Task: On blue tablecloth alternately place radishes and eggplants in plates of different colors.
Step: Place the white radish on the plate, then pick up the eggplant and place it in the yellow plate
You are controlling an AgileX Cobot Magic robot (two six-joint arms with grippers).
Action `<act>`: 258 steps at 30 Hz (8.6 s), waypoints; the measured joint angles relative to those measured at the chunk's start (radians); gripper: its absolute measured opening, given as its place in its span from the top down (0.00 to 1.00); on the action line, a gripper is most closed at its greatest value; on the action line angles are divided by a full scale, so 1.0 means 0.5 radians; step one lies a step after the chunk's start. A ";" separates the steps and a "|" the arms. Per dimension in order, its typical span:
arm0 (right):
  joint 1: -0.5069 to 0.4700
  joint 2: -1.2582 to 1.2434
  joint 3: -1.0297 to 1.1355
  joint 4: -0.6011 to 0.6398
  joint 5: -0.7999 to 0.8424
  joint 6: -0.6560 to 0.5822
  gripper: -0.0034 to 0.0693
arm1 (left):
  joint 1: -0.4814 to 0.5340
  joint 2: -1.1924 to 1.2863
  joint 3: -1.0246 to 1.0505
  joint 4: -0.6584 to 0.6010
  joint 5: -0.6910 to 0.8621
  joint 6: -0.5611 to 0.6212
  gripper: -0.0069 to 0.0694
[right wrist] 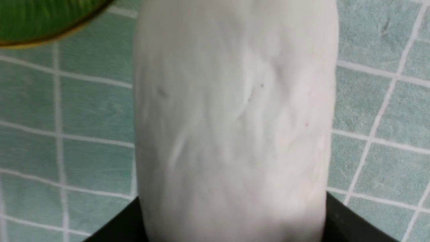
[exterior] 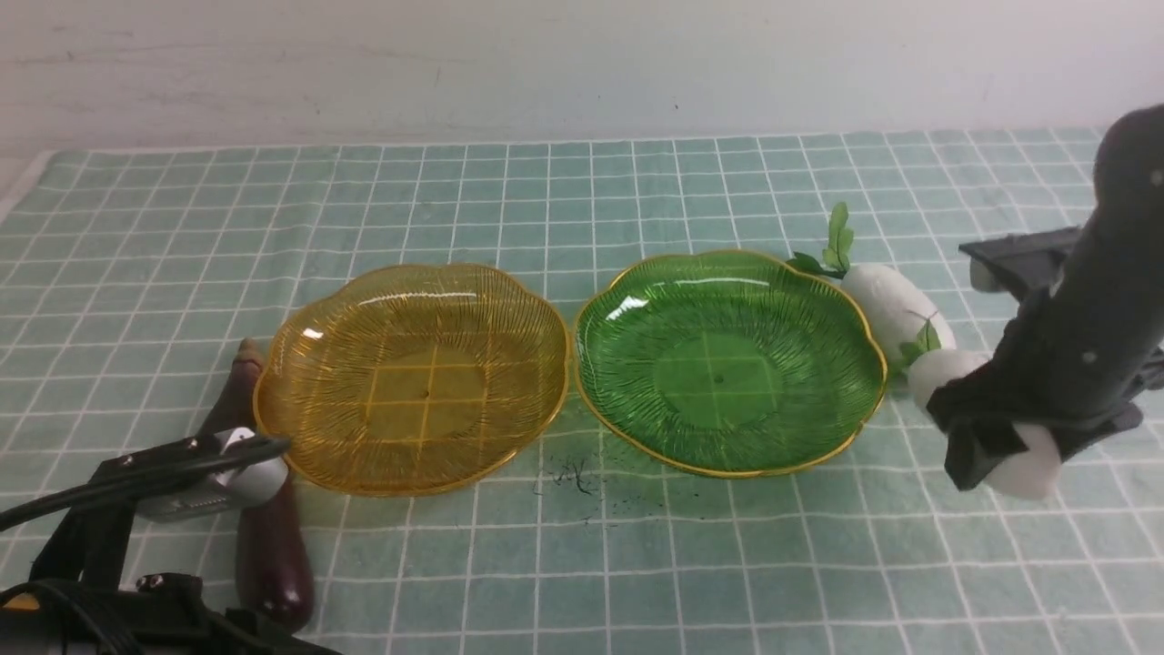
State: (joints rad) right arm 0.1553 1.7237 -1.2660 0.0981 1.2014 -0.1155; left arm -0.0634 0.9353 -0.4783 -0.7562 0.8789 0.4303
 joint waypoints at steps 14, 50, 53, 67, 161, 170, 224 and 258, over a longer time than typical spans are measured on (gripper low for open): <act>0.027 0.151 -0.110 0.639 -0.713 -0.252 0.32 | 0.000 0.000 0.000 0.001 0.000 0.001 0.92; 0.040 0.593 -0.563 -0.636 -0.753 0.264 0.14 | 0.000 0.000 0.000 0.001 0.000 0.003 0.92; 0.040 0.627 -0.563 -0.641 -0.801 0.274 0.17 | 0.000 0.000 0.000 0.001 0.000 0.003 0.92; 0.040 0.759 -0.573 -0.733 -0.856 0.321 0.25 | 0.000 0.000 0.000 0.001 0.000 0.003 0.92; 0.258 -1.146 0.611 0.103 0.088 0.200 0.27 | 0.000 1.070 -0.388 1.230 -0.566 -1.240 0.46; 0.258 -1.146 0.613 0.172 0.086 0.117 0.29 | 0.000 0.387 -0.390 1.539 0.137 -1.317 0.46; 0.258 -1.994 0.893 0.283 0.122 -0.301 0.97 | 0.135 1.969 -2.271 1.658 0.695 -1.004 0.20; 0.258 -1.994 0.893 0.203 0.122 -0.290 0.97 | 0.162 2.353 -2.057 1.775 0.678 -1.034 0.43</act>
State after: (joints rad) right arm 0.2843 0.7268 -0.8195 0.1997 1.2624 -0.2606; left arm 0.0177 2.1117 -1.5066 0.1313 1.2178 -0.0867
